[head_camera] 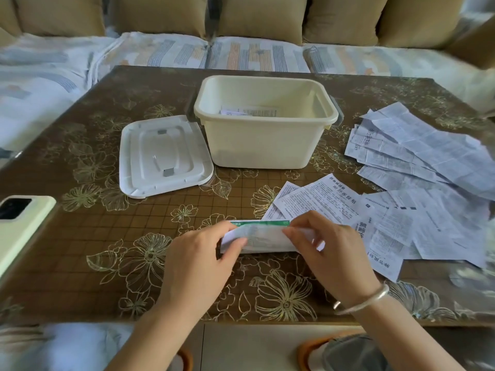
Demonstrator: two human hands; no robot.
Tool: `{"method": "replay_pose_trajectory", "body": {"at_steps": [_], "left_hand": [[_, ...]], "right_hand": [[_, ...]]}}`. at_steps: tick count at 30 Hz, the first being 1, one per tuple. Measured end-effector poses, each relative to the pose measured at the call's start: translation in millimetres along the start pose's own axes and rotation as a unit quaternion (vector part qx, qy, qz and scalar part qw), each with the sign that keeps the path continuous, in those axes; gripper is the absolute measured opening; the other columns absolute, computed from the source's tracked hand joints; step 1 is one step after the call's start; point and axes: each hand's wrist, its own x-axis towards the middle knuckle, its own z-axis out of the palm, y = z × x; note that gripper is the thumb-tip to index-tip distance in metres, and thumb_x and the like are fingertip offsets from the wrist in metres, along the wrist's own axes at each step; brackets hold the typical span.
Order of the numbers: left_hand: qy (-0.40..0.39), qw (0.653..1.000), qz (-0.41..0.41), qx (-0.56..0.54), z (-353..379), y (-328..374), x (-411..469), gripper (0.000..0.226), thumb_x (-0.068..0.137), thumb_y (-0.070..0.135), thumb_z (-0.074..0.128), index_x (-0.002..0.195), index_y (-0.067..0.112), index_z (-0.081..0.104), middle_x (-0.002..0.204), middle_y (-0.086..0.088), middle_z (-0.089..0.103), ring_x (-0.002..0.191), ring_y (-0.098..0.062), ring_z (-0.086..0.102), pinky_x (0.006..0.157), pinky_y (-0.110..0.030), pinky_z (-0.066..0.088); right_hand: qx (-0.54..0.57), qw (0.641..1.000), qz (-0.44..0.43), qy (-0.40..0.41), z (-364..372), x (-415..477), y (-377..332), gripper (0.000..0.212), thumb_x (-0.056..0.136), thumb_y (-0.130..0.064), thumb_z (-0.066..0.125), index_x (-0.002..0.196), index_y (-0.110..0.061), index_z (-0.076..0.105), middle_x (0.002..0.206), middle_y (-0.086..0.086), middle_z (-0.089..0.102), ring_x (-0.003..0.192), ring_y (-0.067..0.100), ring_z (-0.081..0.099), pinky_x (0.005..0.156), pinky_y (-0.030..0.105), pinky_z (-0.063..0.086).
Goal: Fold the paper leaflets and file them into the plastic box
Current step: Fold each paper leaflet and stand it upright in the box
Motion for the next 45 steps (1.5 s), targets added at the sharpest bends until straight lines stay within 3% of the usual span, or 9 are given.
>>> {"method": "replay_pose_trajectory", "body": {"at_steps": [4, 11, 17, 20, 23, 27, 33, 39, 45], "left_hand": [[-0.015, 0.998, -0.064, 0.020, 16.2, -5.5, 4.9, 0.020, 0.086, 0.041, 0.067, 0.078, 0.025, 0.059, 0.054, 0.014, 0.055, 0.042, -0.002, 0.045, 0.042, -0.014, 0.032], [-0.004, 0.996, -0.091, 0.014, 24.6, -0.3, 1.5, 0.017, 0.088, 0.032, 0.068, 0.101, 0.024, 0.061, 0.083, 0.012, 0.067, 0.066, -0.009, 0.060, 0.057, -0.033, 0.052], [0.009, 0.996, -0.083, 0.035, 28.4, 2.7, -1.5, 0.042, 0.082, 0.024, 0.075, 0.119, 0.017, 0.059, 0.108, 0.002, 0.065, 0.084, -0.015, 0.065, 0.065, -0.023, 0.052], [0.021, 0.996, -0.073, 0.053, 28.3, 3.4, -0.9, 0.048, 0.078, 0.020, 0.076, 0.123, 0.016, 0.059, 0.123, -0.002, 0.056, 0.085, -0.012, 0.060, 0.064, -0.019, 0.049], [0.046, 0.994, -0.019, 0.094, 30.7, 3.6, -1.1, 0.032, 0.076, 0.015, 0.076, 0.107, 0.020, 0.069, 0.114, 0.000, 0.058, 0.091, -0.016, 0.053, 0.072, -0.032, 0.052], [0.032, 0.997, 0.003, 0.073, 33.7, -3.9, -2.3, 0.012, 0.083, 0.024, 0.071, 0.094, 0.027, 0.073, 0.093, 0.012, 0.063, 0.088, -0.016, 0.053, 0.075, -0.032, 0.043], [-0.012, 0.999, -0.019, 0.040, 30.1, -6.8, 0.6, 0.029, 0.078, 0.056, 0.062, 0.097, 0.035, 0.068, 0.095, 0.019, 0.060, 0.090, -0.010, 0.049, 0.074, -0.029, 0.035], [-0.074, 0.997, -0.015, 0.010, 22.1, -16.4, 1.9, 0.023, 0.083, 0.043, 0.067, 0.106, 0.040, 0.066, 0.104, 0.024, 0.056, 0.099, -0.006, 0.047, 0.081, -0.029, 0.029], [-0.161, 0.984, -0.002, -0.079, 5.1, -33.6, 3.5, 0.047, 0.091, 0.006, 0.061, 0.111, 0.048, 0.066, 0.114, 0.029, 0.055, 0.112, 0.003, 0.042, 0.097, -0.026, 0.025]], "right_hand": [[-0.019, 0.996, 0.083, -0.020, 5.4, 0.6, 1.8, 0.026, 0.081, -0.053, 0.060, 0.099, -0.036, 0.056, 0.069, -0.026, 0.055, 0.058, -0.006, 0.056, 0.052, 0.009, 0.035], [-0.048, 0.992, 0.115, -0.025, 14.3, 2.2, -2.5, 0.033, 0.082, -0.051, 0.063, 0.109, -0.034, 0.057, 0.080, -0.021, 0.055, 0.065, 0.002, 0.054, 0.061, 0.026, 0.044], [-0.088, 0.992, 0.089, -0.006, 18.6, 1.8, -4.3, 0.032, 0.082, -0.048, 0.065, 0.108, -0.029, 0.059, 0.092, -0.014, 0.061, 0.066, 0.009, 0.058, 0.056, 0.029, 0.047], [-0.114, 0.991, 0.073, -0.009, 21.0, 1.5, -3.6, 0.029, 0.083, -0.045, 0.066, 0.107, -0.030, 0.061, 0.096, -0.011, 0.058, 0.066, 0.011, 0.058, 0.049, 0.021, 0.037], [-0.149, 0.987, 0.059, -0.017, 21.3, 1.3, -4.4, 0.024, 0.082, -0.039, 0.069, 0.104, -0.032, 0.066, 0.105, -0.006, 0.055, 0.078, 0.012, 0.059, 0.046, 0.011, 0.024], [-0.179, 0.983, 0.027, -0.011, 24.6, -1.0, -6.8, 0.013, 0.084, -0.033, 0.068, 0.096, -0.033, 0.072, 0.107, -0.004, 0.056, 0.089, 0.018, 0.055, 0.043, 0.019, 0.027], [-0.196, 0.980, 0.026, -0.016, 29.7, -7.0, -14.2, 0.035, 0.086, -0.058, 0.050, 0.098, -0.028, 0.065, 0.106, -0.004, 0.053, 0.094, 0.019, 0.047, 0.057, 0.025, 0.036], [-0.212, 0.975, 0.065, -0.017, 20.9, -17.6, -3.6, 0.028, 0.089, -0.041, 0.054, 0.115, -0.040, 0.064, 0.121, 0.000, 0.052, 0.107, 0.027, 0.045, 0.077, 0.039, 0.042], [-0.221, 0.971, 0.078, -0.048, 8.0, -17.4, 4.6, 0.039, 0.089, -0.022, 0.058, 0.121, -0.045, 0.061, 0.125, -0.002, 0.051, 0.112, 0.027, 0.039, 0.084, 0.040, 0.039]]}}
